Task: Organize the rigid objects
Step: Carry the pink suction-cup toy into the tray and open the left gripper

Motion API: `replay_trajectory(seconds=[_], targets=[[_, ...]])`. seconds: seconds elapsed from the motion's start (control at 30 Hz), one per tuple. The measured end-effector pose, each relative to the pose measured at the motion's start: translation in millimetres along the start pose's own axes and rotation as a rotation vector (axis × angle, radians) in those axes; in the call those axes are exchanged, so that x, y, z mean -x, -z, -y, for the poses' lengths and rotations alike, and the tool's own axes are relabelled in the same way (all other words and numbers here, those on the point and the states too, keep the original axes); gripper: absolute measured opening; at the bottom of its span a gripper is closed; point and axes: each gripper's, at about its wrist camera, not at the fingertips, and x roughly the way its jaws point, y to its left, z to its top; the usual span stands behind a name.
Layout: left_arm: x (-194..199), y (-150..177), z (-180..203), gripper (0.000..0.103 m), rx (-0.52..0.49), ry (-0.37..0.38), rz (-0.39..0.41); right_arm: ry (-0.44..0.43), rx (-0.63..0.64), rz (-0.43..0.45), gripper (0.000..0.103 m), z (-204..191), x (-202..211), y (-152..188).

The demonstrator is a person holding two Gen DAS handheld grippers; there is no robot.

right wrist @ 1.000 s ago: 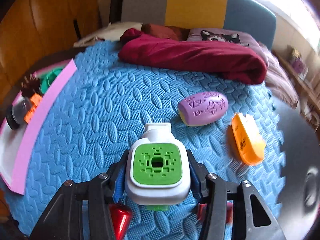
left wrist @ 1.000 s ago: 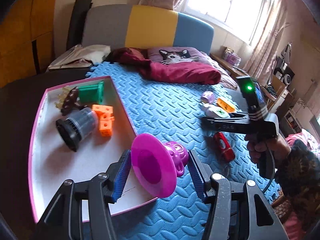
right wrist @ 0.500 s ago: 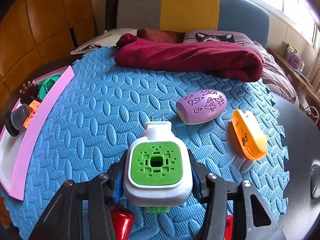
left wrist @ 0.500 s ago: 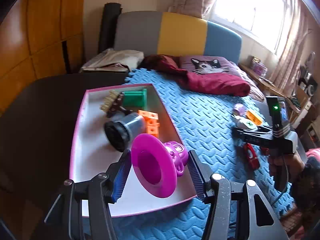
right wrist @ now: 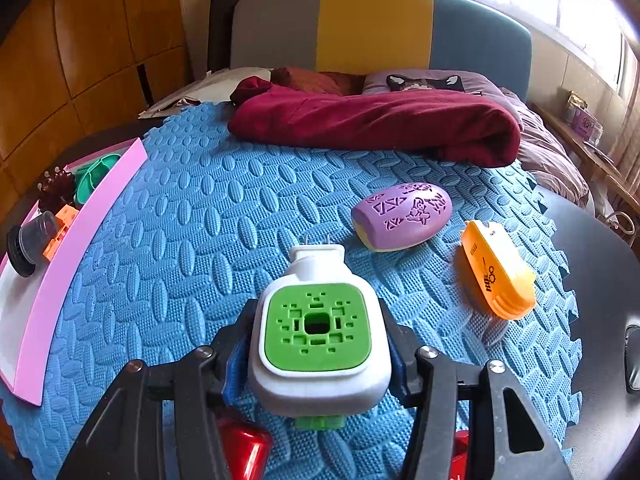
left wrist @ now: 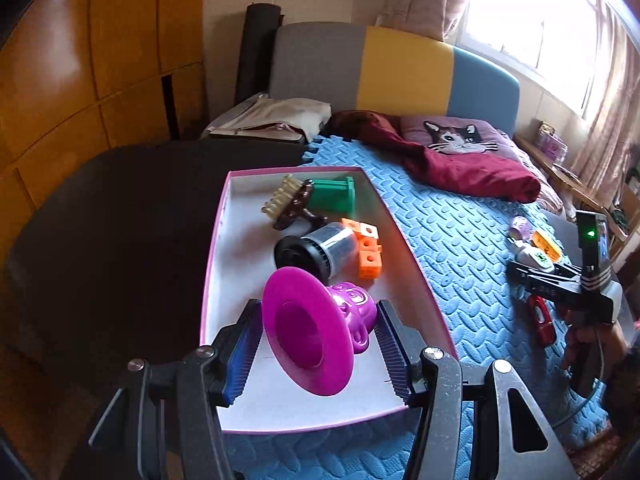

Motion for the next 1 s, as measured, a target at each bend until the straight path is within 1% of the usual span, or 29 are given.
replay_trajectory(seconds=[0.13,0.2,0.27,0.4,0.47,0.57,0.7,0.77,0.8,0.87,0.93,1.0], targets=[[-3.2,0.9,-6.7,0.057,0.010,-0.002,-0.005,0.003,0.002,0.001,0.056,-0.2,-0.5,0.0],[-4.4,-1.0,-12.7,0.057,0.025,0.012,-0.009,0.005,0.004,0.002,0.056,-0.6,-0.6,0.1],[-5.6,-5.2,-22.4,0.057,0.046,0.033,-0.008,0.004,0.004,0.002,0.056,-0.6,-0.7,0.3],[-13.2,-17.2,-38.1,0.057,0.047,0.030,0.003,0.010,0.008,0.002,0.056,-1.1,-0.7,0.3],[-21.3,-23.6,-41.6,0.057,0.036,0.036,-0.001,0.013,0.011,0.002,0.055,-1.6,-0.6,0.2],[-38.2,-34.1,-45.1,0.057,0.026,0.016,-0.009,0.013,0.011,0.002,0.055,-1.9,-0.6,0.5],[-58.6,-52.1,-56.5,0.057,0.096,0.041,-0.027,0.014,0.012,0.002,0.055,-1.9,-1.0,0.3],[-69.6,-59.6,-59.8,0.057,0.127,0.042,-0.038,0.014,0.012,0.003,0.055,-1.9,-1.0,0.2],[-76.1,-62.9,-59.8,0.057,0.130,0.051,-0.045,0.013,0.012,0.002,0.055,-1.7,-1.2,0.1],[-88.6,-67.1,-58.8,0.057,0.127,0.032,-0.057,0.015,0.013,0.003,0.055,-2.4,-1.0,0.2],[-98.9,-69.2,-57.7,0.058,0.123,0.037,-0.071,0.014,0.012,0.002,0.055,-1.6,-1.2,0.0],[-109.4,-70.4,-57.0,0.058,0.117,0.018,-0.082,0.013,0.011,0.002,0.055,-1.4,-1.3,-0.1]])
